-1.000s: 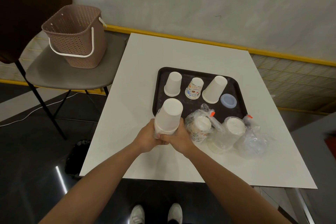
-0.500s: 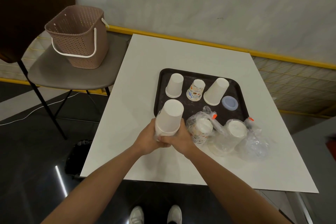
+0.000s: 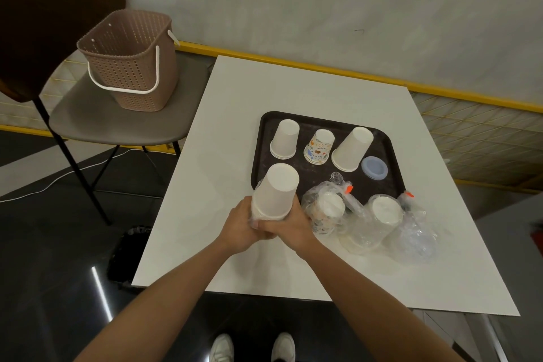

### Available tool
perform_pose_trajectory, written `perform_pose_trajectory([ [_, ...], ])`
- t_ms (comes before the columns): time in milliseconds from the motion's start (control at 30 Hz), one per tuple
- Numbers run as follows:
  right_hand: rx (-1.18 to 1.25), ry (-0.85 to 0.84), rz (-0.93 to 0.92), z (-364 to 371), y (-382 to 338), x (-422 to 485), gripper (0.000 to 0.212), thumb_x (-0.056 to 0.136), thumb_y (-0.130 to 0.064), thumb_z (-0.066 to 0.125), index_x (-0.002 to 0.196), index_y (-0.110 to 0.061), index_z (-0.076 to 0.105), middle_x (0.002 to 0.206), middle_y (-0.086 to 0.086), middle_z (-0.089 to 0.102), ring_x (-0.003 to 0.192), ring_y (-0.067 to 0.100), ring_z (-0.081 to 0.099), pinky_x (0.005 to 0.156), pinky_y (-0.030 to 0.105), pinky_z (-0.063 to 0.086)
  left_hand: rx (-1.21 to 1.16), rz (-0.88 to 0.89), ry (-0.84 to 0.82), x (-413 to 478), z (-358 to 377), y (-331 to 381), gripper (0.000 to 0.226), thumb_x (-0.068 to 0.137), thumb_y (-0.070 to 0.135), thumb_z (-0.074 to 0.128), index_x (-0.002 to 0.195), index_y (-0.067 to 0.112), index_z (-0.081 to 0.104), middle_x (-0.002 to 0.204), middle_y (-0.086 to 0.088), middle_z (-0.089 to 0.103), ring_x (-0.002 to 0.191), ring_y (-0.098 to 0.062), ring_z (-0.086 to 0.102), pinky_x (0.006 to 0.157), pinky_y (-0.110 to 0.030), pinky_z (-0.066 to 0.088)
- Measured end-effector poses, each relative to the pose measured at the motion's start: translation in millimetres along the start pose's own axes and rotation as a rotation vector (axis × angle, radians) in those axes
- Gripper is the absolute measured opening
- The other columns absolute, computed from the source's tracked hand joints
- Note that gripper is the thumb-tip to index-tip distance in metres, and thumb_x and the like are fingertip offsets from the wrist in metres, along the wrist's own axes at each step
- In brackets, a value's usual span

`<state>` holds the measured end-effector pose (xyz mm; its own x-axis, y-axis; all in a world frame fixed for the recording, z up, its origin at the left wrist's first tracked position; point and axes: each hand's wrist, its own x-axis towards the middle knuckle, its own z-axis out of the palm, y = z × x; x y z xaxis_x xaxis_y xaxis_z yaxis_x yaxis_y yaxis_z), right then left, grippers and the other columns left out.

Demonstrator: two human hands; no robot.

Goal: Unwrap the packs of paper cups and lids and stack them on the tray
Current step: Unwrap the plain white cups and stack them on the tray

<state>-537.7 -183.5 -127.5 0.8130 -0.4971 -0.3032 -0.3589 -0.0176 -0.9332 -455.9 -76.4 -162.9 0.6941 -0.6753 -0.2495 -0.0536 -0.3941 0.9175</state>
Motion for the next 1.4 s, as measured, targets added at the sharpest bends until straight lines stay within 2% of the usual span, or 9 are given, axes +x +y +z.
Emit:
perform_pose_trajectory([
  [200, 0.041, -0.03, 0.006, 1, -4, -2, 0.091, 0.048, -0.021, 0.092, 0.123, -0.027, 0.041, 0.116, -0.01, 0.058, 0.11, 0.008, 0.055, 0.075, 0.022, 0.053, -0.037, 0.013, -0.044, -3, -10, -1, 0.085, 0.045, 0.047, 0.09, 0.118, 0.028, 0.05, 0.114, 0.005, 0.061, 0.105, -0.021, 0.062, 0.081, -0.043, 0.058],
  [333, 0.066, -0.066, -0.054, 1, -10, -2, 0.093, 0.046, -0.023, 0.092, 0.124, -0.029, 0.04, 0.121, -0.006, 0.057, 0.113, 0.009, 0.055, 0.081, 0.023, 0.053, -0.153, 0.064, -0.108, -6, -13, 9, 0.074, 0.058, 0.018, 0.086, 0.119, 0.03, 0.046, 0.116, 0.005, 0.06, 0.108, -0.012, 0.06, 0.086, -0.031, 0.055],
  [500, 0.053, -0.089, -0.101, 5, -12, -3, 0.097, 0.043, -0.035, 0.088, 0.126, -0.033, 0.038, 0.124, -0.007, 0.054, 0.118, 0.01, 0.051, 0.098, 0.037, 0.049, -0.187, 0.064, -0.144, -10, -24, 10, 0.096, 0.056, 0.031, 0.086, 0.136, 0.031, 0.032, 0.132, 0.009, 0.05, 0.122, -0.012, 0.05, 0.097, -0.033, 0.05],
  [733, 0.009, -0.114, -0.136, 6, -8, -2, 0.089, 0.053, -0.016, 0.089, 0.123, -0.035, 0.038, 0.124, -0.009, 0.054, 0.118, 0.008, 0.052, 0.1, 0.037, 0.048, -0.174, 0.046, -0.132, -13, -29, 9, 0.094, 0.059, 0.023, 0.089, 0.136, 0.032, 0.035, 0.129, 0.009, 0.052, 0.119, -0.013, 0.052, 0.09, -0.033, 0.055],
  [933, 0.03, -0.086, -0.139, 5, -5, -1, 0.099, 0.048, -0.017, 0.089, 0.13, -0.024, 0.035, 0.125, -0.003, 0.055, 0.118, 0.012, 0.053, 0.094, 0.031, 0.051, -0.224, -0.006, -0.112, -19, -29, 14, 0.083, 0.063, 0.001, 0.084, 0.128, 0.021, 0.037, 0.116, 0.009, 0.056, 0.102, -0.004, 0.057, 0.068, -0.014, 0.052],
  [1000, 0.027, -0.078, -0.14, 4, -6, -1, 0.098, 0.047, -0.017, 0.088, 0.129, -0.024, 0.035, 0.123, -0.004, 0.055, 0.115, 0.009, 0.054, 0.09, 0.027, 0.051, -0.198, -0.002, -0.115, -18, -28, 16, 0.08, 0.064, 0.002, 0.084, 0.128, 0.019, 0.04, 0.118, 0.006, 0.057, 0.104, -0.005, 0.057, 0.067, -0.012, 0.051],
  [1200, 0.021, -0.055, -0.139, 5, -9, -3, 0.101, 0.043, -0.028, 0.088, 0.13, -0.02, 0.038, 0.123, 0.0, 0.058, 0.114, 0.012, 0.057, 0.092, 0.033, 0.052, -0.137, -0.039, -0.047, -21, -26, 17, 0.079, 0.053, 0.027, 0.088, 0.122, 0.023, 0.052, 0.112, 0.011, 0.064, 0.104, -0.01, 0.062, 0.081, -0.024, 0.053],
  [1333, -0.008, -0.057, -0.134, 2, -8, -2, 0.094, 0.049, -0.014, 0.088, 0.131, -0.015, 0.041, 0.12, 0.003, 0.062, 0.112, 0.018, 0.06, 0.09, 0.035, 0.053, -0.096, -0.022, -0.004, -25, -30, 18, 0.066, 0.058, 0.018, 0.09, 0.115, 0.022, 0.056, 0.103, 0.012, 0.067, 0.094, -0.006, 0.065, 0.07, -0.011, 0.05],
  [1400, -0.003, -0.064, -0.127, 0, -9, -3, 0.089, 0.053, -0.005, 0.087, 0.13, -0.014, 0.043, 0.119, 0.004, 0.063, 0.111, 0.019, 0.061, 0.086, 0.031, 0.054, -0.084, -0.015, 0.009, -27, -33, 20, 0.064, 0.057, 0.019, 0.09, 0.112, 0.021, 0.056, 0.1, 0.011, 0.068, 0.092, -0.01, 0.066, 0.072, -0.013, 0.052],
])
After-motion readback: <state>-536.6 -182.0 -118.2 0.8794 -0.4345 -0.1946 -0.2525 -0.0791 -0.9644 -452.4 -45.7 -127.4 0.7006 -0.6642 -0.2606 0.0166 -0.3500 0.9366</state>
